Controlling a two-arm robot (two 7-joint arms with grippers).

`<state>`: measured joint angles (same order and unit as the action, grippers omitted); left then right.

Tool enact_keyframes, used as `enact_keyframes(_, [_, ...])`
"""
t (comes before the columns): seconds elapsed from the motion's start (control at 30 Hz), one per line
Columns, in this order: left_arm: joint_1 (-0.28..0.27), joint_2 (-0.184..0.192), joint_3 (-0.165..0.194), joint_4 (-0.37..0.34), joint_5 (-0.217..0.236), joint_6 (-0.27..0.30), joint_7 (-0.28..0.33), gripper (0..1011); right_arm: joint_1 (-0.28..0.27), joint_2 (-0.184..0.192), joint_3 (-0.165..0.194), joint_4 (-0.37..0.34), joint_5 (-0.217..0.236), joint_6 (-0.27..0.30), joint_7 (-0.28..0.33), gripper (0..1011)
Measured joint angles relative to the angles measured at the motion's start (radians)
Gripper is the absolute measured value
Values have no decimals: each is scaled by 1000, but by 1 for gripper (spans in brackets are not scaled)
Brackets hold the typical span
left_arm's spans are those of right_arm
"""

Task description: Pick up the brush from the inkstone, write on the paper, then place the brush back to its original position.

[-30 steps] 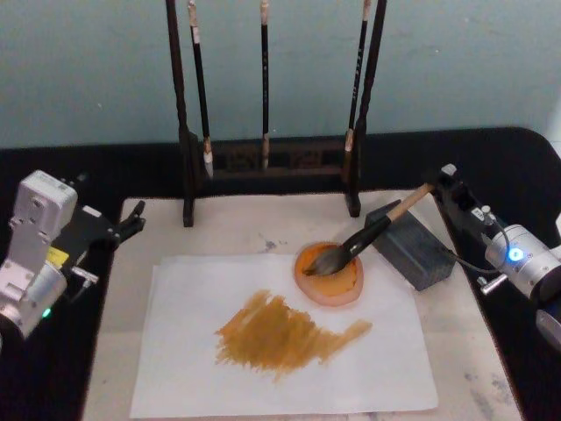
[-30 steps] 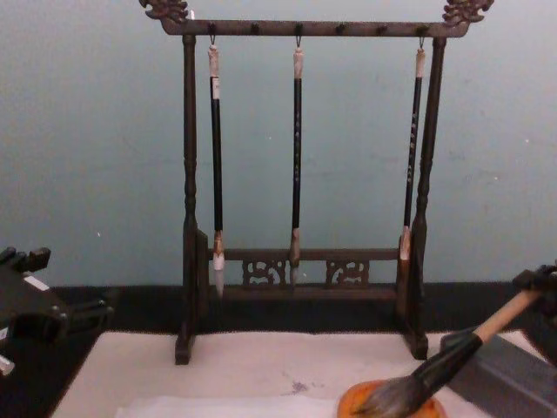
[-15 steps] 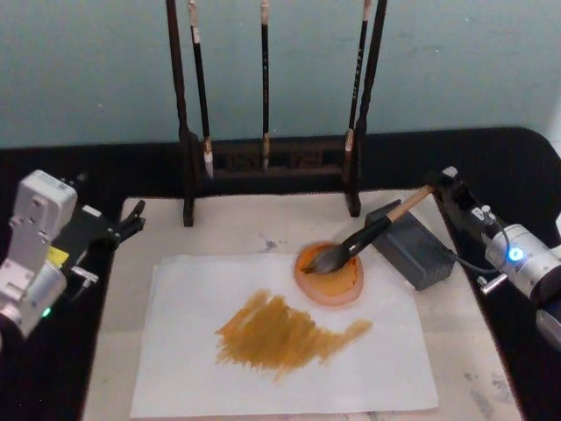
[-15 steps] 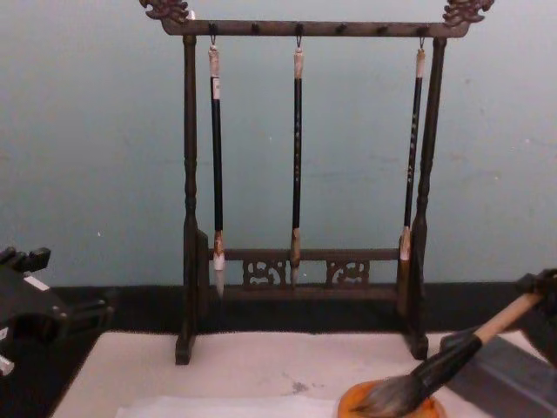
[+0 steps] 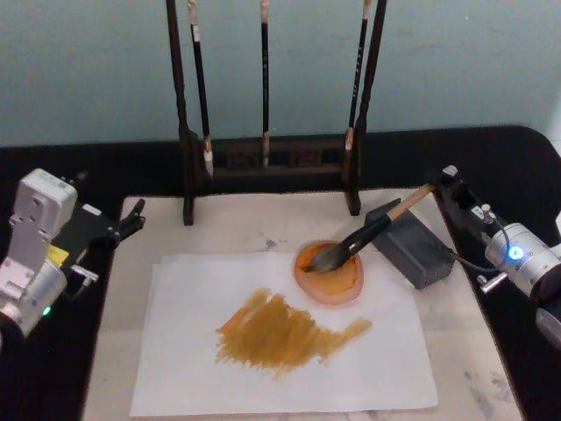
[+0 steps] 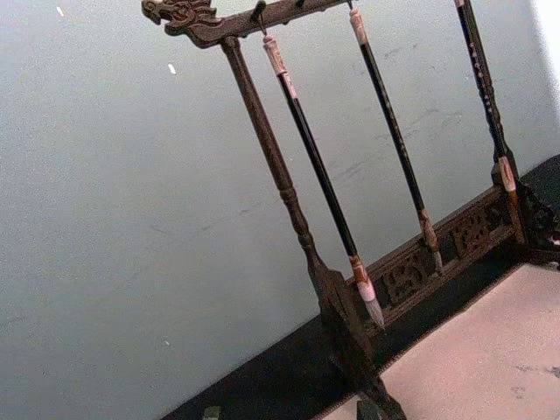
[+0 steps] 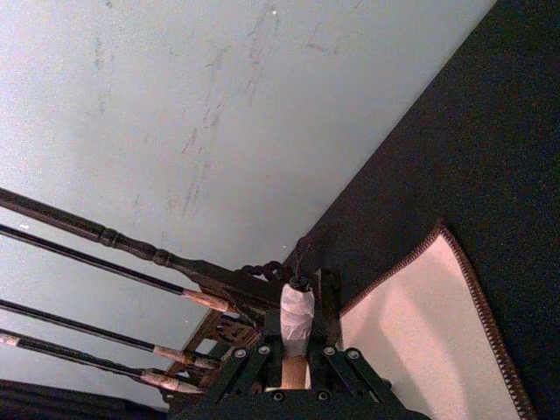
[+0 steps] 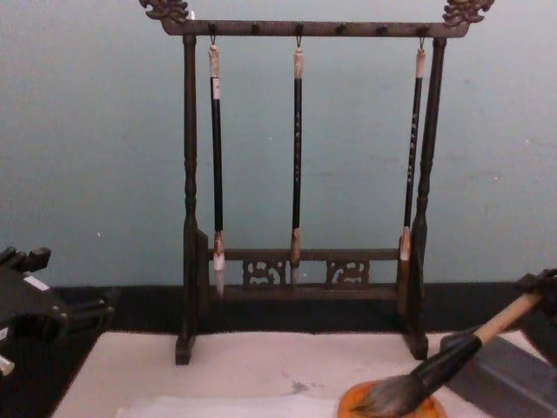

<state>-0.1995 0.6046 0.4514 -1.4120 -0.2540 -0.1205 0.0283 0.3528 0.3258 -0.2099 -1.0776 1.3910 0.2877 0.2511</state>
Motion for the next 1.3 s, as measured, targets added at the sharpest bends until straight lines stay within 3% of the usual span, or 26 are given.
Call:
enact_keyframes(0.27, [0, 0, 0, 0, 0, 0, 0, 1010, 2, 4, -5, -1, 3, 0, 0, 162])
enact_keyframes(0.47, [0, 0, 0, 0, 0, 0, 0, 1010, 9, 27, -10, -36, 32, 17, -9, 162])
enact_keyframes(0.73, [0, 0, 0, 0, 0, 0, 0, 1010, 3, 64, -2, -144, 92, 49, -51, 162])
enact_keyframes(0.87, [0, 0, 0, 0, 0, 0, 0, 1010, 4, 84, -15, -189, 90, 48, -48, 162])
enact_keyframes(1.03, [0, 0, 0, 0, 0, 0, 0, 1010, 16, 110, -50, -238, 45, 26, -30, 162])
enact_keyframes(1.17, [0, 0, 0, 0, 0, 0, 0, 1010, 38, 143, -109, -280, -46, -13, -5, 162])
enact_keyframes(1.2, [0, 0, 0, 0, 0, 0, 0, 1010, 49, 157, -135, -298, -93, -32, 6, 162])
enact_keyframes(1.23, [0, 0, 0, 0, 0, 0, 0, 1010, 49, 157, -135, -298, -93, -32, 6, 162])
enact_keyframes(1.3, [0, 0, 0, 0, 0, 0, 0, 1010, 70, 182, -183, -331, -175, -64, 20, 162])
